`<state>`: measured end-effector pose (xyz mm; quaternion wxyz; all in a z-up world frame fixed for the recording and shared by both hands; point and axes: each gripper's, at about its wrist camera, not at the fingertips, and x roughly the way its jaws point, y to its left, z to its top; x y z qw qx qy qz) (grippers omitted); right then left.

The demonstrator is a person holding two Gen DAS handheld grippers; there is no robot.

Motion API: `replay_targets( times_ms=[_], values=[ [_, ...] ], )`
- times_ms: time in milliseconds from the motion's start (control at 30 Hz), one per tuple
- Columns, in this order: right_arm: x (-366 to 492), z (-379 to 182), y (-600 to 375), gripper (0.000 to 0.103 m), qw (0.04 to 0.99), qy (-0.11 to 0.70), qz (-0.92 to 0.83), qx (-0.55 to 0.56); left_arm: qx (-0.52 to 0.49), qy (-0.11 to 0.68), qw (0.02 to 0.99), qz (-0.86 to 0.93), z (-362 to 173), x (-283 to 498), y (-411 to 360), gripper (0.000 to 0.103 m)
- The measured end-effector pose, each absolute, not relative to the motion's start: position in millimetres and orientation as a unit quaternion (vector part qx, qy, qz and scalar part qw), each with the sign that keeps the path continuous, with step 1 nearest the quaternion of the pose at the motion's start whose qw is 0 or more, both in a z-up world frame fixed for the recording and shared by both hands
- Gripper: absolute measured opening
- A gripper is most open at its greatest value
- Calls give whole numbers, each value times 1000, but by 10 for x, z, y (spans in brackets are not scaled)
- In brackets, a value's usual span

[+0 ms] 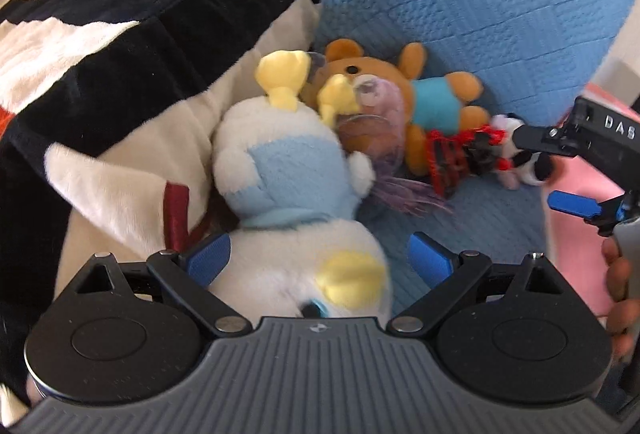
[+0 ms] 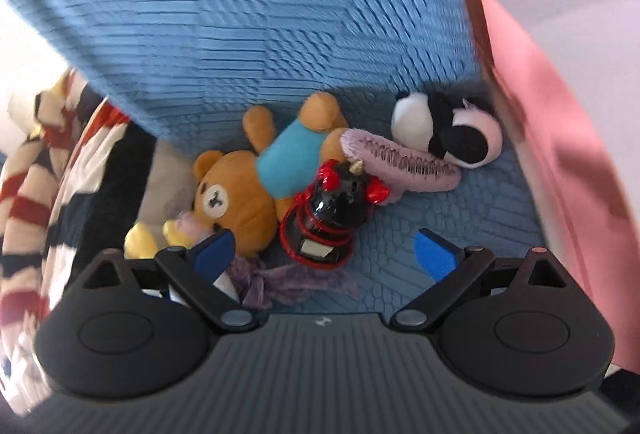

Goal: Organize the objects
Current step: 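Reach the left tool to the white duck plush while the right tool reaches the red-black figure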

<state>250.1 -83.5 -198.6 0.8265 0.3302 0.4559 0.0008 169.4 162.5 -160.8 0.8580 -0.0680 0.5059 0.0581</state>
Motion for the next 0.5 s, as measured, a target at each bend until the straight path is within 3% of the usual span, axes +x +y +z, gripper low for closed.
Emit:
replay_targets(
  times_ms=[333, 433, 500],
  values=[
    [2883, -2424, -872, 97, 793, 468, -8, 389, -55, 530, 843, 66, -1993, 1962, 1626, 98],
    [2977, -2490, -854, 88, 790, 480, -1, 382, -50, 535, 840, 73, -2078, 2011, 1648, 98],
    [3016, -2525, -836, 87, 783, 487, 3, 386, -51, 532, 842, 71, -2139, 2041, 1661, 98]
  ],
)
